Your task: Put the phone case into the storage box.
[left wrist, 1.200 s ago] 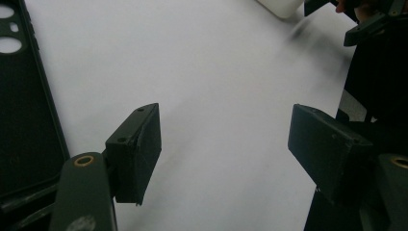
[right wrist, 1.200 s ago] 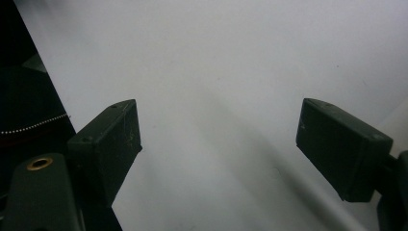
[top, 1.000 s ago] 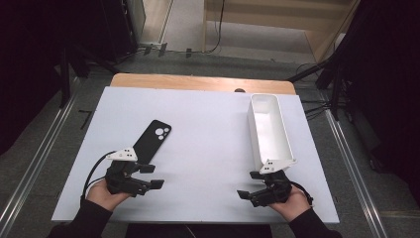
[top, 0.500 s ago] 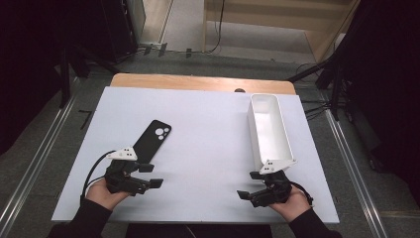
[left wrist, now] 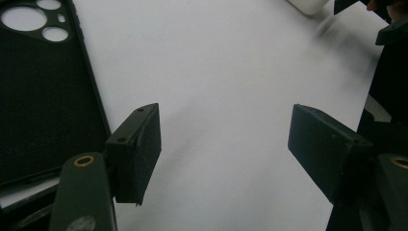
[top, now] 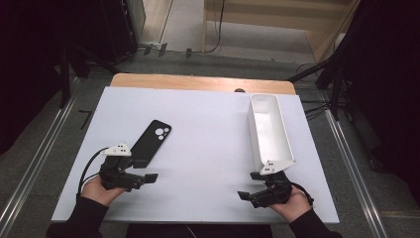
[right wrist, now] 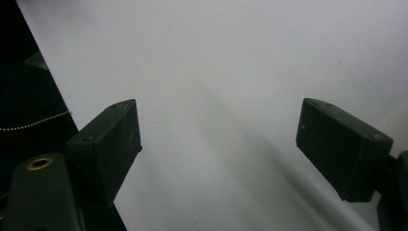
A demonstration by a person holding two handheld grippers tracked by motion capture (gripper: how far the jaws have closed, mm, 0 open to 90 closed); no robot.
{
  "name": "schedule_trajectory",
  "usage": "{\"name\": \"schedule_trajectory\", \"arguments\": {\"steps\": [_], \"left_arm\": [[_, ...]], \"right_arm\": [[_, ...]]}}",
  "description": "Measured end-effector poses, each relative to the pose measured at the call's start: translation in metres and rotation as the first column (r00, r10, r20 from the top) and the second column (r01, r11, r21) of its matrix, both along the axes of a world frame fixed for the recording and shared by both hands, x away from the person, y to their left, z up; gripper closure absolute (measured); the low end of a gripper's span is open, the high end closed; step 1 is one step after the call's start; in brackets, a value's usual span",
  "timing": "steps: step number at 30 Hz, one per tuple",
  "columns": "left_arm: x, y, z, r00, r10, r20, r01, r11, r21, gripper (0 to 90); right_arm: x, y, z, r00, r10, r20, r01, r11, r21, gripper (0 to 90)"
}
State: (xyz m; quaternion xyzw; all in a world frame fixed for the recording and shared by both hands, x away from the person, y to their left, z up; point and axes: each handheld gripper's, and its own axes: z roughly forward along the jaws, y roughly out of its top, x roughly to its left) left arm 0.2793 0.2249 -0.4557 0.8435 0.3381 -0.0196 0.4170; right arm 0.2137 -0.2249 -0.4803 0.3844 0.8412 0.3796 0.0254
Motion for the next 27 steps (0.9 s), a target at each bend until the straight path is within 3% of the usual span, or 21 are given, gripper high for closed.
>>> {"name": "schedule_trajectory", "arguments": {"steps": [9, 13, 17, 22, 24, 26, 27], "left_arm": [[0.002, 0.002, 0.000, 0.9993, 0.028, 0.026, -0.029, 0.9987, 0.041, 27.4], [0.006, 0.004, 0.000, 0.9995, 0.031, -0.001, -0.031, 0.9980, 0.054, 24.6], [0.009, 0.006, 0.001, 0.9990, 0.044, 0.006, -0.044, 0.9973, 0.059, 24.4], [0.013, 0.010, 0.001, 0.9982, 0.059, 0.015, -0.059, 0.9973, 0.043, 18.2], [0.015, 0.010, -0.001, 0.9989, 0.045, 0.008, -0.046, 0.9983, 0.036, 10.2], [0.015, 0.008, 0.000, 0.9986, 0.045, 0.026, -0.046, 0.9979, 0.046, 0.0], [0.015, 0.007, 0.001, 0.9984, 0.044, 0.036, -0.045, 0.9976, 0.051, 0.0]], "right_arm": [[-0.001, 0.000, 0.000, 0.9999, -0.007, -0.009, 0.007, 1.0000, 0.001, 14.2], [-0.001, -0.001, 0.000, 1.0000, -0.004, -0.006, 0.004, 1.0000, 0.001, 14.2], [-0.001, 0.000, 0.000, 0.9999, -0.009, -0.008, 0.009, 1.0000, 0.002, 14.2], [-0.001, 0.000, -0.001, 1.0000, -0.001, -0.007, 0.001, 1.0000, -0.004, 14.2], [-0.001, 0.000, -0.001, 1.0000, 0.000, -0.008, 0.000, 1.0000, -0.003, 14.2], [-0.001, 0.001, -0.001, 1.0000, 0.003, -0.009, -0.003, 1.0000, -0.008, 14.2], [-0.001, 0.001, -0.001, 1.0000, 0.003, -0.008, -0.003, 1.0000, -0.008, 14.2]]}}
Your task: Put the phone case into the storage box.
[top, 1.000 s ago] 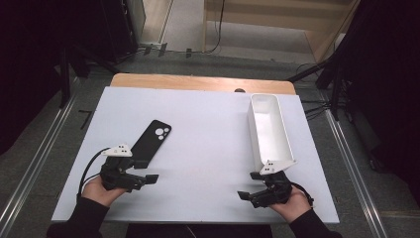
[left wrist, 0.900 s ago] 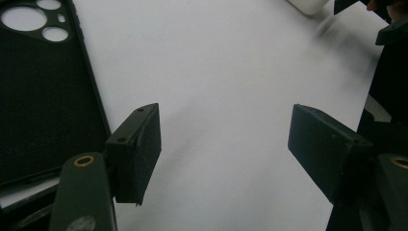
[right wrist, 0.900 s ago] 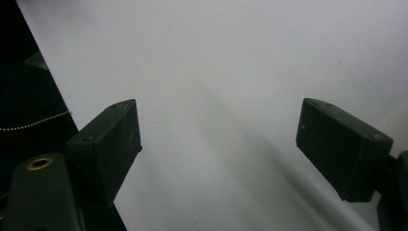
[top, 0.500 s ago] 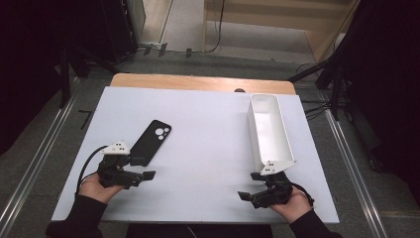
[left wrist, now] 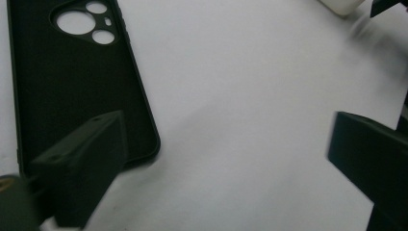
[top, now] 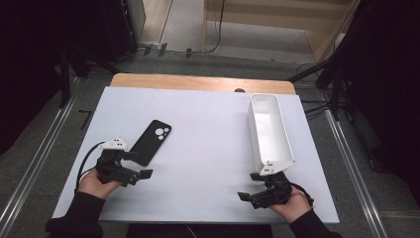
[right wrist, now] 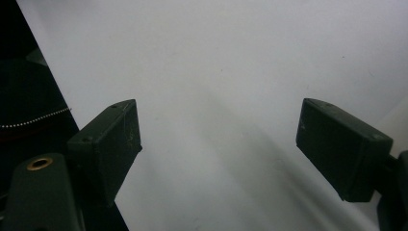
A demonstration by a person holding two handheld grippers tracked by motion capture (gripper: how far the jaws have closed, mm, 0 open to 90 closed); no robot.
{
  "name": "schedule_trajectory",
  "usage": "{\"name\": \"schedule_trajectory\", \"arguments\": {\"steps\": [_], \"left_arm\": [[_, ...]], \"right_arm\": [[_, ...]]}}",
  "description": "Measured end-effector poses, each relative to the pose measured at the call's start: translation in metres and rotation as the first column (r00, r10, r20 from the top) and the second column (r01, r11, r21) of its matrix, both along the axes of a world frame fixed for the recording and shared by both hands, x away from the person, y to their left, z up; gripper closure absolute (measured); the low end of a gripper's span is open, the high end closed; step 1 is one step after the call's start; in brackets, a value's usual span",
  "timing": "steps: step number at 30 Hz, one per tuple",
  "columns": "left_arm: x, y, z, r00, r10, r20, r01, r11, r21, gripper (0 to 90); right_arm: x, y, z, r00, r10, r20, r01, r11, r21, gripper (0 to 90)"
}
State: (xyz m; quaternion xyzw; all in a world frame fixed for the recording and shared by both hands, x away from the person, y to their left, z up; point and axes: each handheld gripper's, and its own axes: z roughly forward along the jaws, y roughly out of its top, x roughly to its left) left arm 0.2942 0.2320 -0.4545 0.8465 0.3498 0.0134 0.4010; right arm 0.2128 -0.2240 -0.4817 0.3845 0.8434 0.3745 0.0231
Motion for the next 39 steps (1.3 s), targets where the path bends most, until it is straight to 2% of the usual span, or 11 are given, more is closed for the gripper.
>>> {"name": "schedule_trajectory", "arguments": {"steps": [2, 4, 6, 9, 13, 19, 24, 28, 30, 34, 39], "left_arm": [[0.000, -0.002, 0.002, 0.9996, 0.008, 0.026, -0.008, 0.9999, 0.009, 0.0], [0.002, -0.003, 0.003, 0.9997, 0.005, 0.024, -0.005, 1.0000, 0.002, 0.0], [0.004, -0.004, 0.002, 0.9999, 0.005, 0.016, -0.005, 0.9999, 0.012, 0.0], [0.008, -0.005, 0.001, 0.9997, 0.003, 0.024, -0.004, 0.9993, 0.036, 0.0], [0.011, -0.008, 0.003, 0.9982, 0.029, 0.052, -0.032, 0.9981, 0.054, 1.1], [0.015, -0.011, 0.004, 0.9960, 0.055, 0.070, -0.058, 0.9971, 0.049, 1.1], [0.021, -0.011, 0.005, 0.9957, 0.064, 0.066, -0.067, 0.9970, 0.039, 1.1], [0.027, -0.012, 0.006, 0.9922, 0.100, 0.075, -0.103, 0.9941, 0.036, 1.6], [0.028, -0.012, 0.008, 0.9895, 0.116, 0.086, -0.120, 0.9919, 0.041, 8.1], [0.035, -0.013, 0.011, 0.9863, 0.129, 0.103, -0.133, 0.9904, 0.037, 8.3], [0.043, -0.013, 0.013, 0.9809, 0.145, 0.130, -0.154, 0.9865, 0.057, 8.2]], "right_arm": [[0.000, 0.000, 0.000, 1.0000, 0.002, 0.002, -0.002, 1.0000, 0.000, 14.2], [0.000, 0.000, 0.000, 1.0000, 0.002, 0.000, -0.002, 1.0000, 0.000, 14.2], [0.000, 0.000, 0.000, 1.0000, 0.000, -0.001, 0.000, 1.0000, 0.000, 14.2], [0.000, 0.000, 0.000, 1.0000, 0.000, -0.001, 0.000, 1.0000, 0.002, 14.2], [0.000, 0.000, 0.000, 1.0000, 0.001, -0.004, -0.001, 1.0000, 0.001, 14.2], [0.000, 0.001, 0.000, 1.0000, -0.003, -0.004, 0.003, 1.0000, 0.002, 14.2], [0.000, 0.000, -0.001, 1.0000, 0.001, -0.005, -0.001, 1.0000, 0.000, 14.2], [0.000, 0.000, -0.001, 1.0000, 0.003, -0.002, -0.003, 1.0000, -0.002, 14.2], [0.000, 0.000, -0.001, 1.0000, 0.003, -0.003, -0.003, 1.0000, -0.002, 14.2], [0.001, 0.000, -0.001, 1.0000, 0.005, -0.004, -0.005, 1.0000, -0.004, 14.2], [0.001, 0.001, -0.001, 1.0000, 0.006, -0.007, -0.006, 1.0000, -0.007, 14.2]]}}
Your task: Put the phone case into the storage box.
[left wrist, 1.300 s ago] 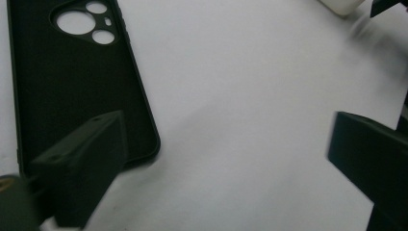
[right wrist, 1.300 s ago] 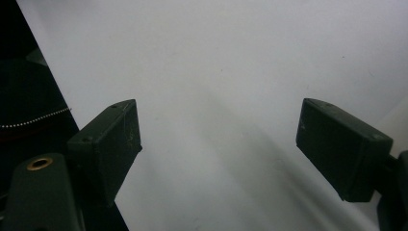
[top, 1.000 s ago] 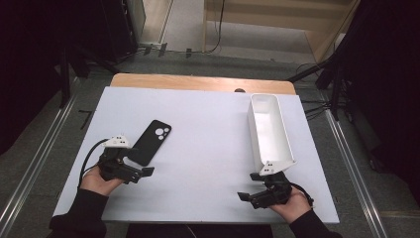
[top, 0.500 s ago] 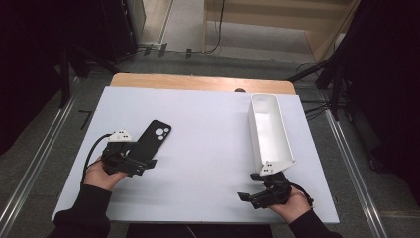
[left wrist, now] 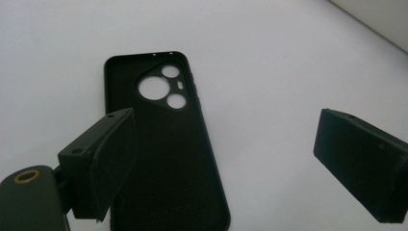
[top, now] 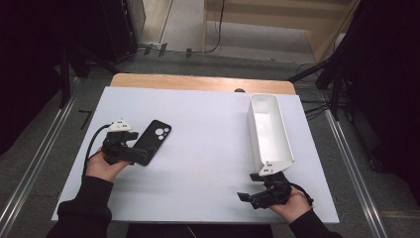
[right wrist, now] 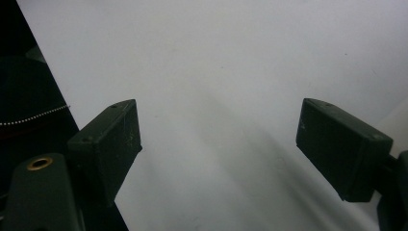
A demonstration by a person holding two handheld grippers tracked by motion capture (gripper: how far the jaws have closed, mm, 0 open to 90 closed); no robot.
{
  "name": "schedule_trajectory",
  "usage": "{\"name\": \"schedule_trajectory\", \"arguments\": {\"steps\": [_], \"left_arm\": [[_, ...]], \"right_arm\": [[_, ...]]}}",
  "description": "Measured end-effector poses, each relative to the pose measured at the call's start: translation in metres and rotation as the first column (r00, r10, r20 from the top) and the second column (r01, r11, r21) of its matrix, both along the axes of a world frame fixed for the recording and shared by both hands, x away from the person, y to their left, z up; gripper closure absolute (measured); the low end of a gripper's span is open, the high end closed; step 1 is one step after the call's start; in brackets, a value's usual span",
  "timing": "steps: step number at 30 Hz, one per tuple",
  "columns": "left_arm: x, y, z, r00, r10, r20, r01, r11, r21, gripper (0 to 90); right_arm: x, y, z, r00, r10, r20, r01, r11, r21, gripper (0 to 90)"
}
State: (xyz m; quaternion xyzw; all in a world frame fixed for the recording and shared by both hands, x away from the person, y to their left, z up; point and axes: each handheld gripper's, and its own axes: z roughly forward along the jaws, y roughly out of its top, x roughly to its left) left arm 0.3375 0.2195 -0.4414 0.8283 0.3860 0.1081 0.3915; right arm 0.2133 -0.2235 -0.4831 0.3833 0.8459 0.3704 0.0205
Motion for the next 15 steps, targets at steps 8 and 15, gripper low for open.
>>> {"name": "schedule_trajectory", "arguments": {"steps": [8, 15], "left_arm": [[0.016, -0.003, 0.001, 0.9994, 0.032, 0.014, -0.032, 0.9992, 0.021, 8.3], [0.035, -0.005, -0.002, 0.9963, 0.085, 0.010, -0.085, 0.9963, 0.012, 11.0]], "right_arm": [[0.000, 0.001, 0.000, 1.0000, -0.004, -0.004, 0.004, 1.0000, -0.001, 14.2], [0.000, 0.001, -0.001, 1.0000, 0.003, -0.002, -0.003, 1.0000, -0.008, 14.2]]}}
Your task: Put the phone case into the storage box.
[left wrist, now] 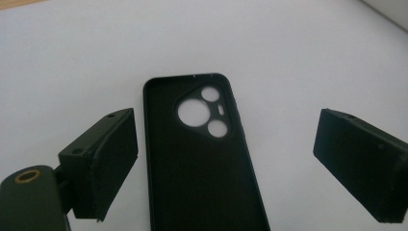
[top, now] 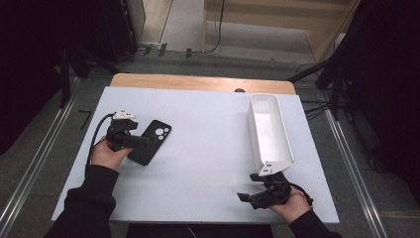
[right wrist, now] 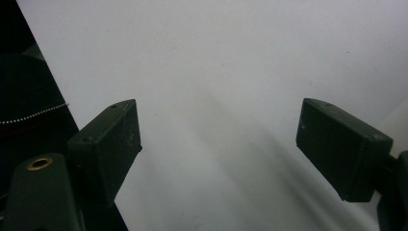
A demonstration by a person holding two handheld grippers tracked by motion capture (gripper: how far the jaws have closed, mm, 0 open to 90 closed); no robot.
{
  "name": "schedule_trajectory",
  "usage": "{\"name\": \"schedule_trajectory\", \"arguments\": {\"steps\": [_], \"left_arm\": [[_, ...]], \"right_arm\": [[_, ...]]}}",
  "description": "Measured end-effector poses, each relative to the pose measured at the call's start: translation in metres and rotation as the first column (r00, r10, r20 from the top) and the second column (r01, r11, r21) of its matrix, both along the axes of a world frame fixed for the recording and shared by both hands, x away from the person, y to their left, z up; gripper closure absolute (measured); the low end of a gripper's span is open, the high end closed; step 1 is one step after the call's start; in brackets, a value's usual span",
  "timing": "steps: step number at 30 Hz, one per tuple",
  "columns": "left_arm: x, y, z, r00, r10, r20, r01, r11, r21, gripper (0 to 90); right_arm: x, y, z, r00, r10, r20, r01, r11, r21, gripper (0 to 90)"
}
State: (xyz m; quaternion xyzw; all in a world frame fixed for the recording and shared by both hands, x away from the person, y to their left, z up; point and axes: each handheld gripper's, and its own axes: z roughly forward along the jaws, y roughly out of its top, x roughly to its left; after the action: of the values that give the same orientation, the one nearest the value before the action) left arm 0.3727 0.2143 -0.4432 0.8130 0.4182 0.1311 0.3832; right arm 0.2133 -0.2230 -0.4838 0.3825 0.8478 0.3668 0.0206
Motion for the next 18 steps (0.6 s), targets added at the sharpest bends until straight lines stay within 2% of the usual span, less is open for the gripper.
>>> {"name": "schedule_trajectory", "arguments": {"steps": [5, 11, 12, 15, 18], "left_arm": [[0.0056, -0.0019, 0.0003, 0.9998, 0.014, 0.015, -0.014, 0.9994, -0.031, 13.2], [0.0065, -0.0021, -0.0017, 0.9999, 0.005, 0.014, -0.005, 0.9997, -0.024, 12.7], [0.0068, -0.0021, -0.0028, 0.9999, -0.002, 0.016, 0.002, 0.9994, -0.034, 10.8], [0.0078, -0.0018, -0.0052, 0.9995, -0.023, 0.022, 0.024, 0.9993, -0.030, 0.0], [0.0073, -0.0033, -0.0090, 0.9994, -0.029, 0.018, 0.030, 0.9993, -0.024, 0.0]], "right_arm": [[0.0002, 0.0001, -0.0004, 1.0000, -0.002, -0.001, 0.002, 1.0000, 0.001, 14.2], [-0.0001, 0.0003, -0.0008, 1.0000, 0.004, 0.003, -0.004, 1.0000, -0.003, 14.2], [-0.0001, 0.0003, -0.0008, 1.0000, 0.004, 0.002, -0.004, 1.0000, -0.003, 14.2], [-0.0003, 0.0002, -0.0008, 1.0000, 0.005, 0.001, -0.005, 1.0000, -0.003, 14.2], [-0.0004, 0.0002, -0.0008, 1.0000, 0.005, 0.000, -0.005, 1.0000, -0.003, 14.2]]}}
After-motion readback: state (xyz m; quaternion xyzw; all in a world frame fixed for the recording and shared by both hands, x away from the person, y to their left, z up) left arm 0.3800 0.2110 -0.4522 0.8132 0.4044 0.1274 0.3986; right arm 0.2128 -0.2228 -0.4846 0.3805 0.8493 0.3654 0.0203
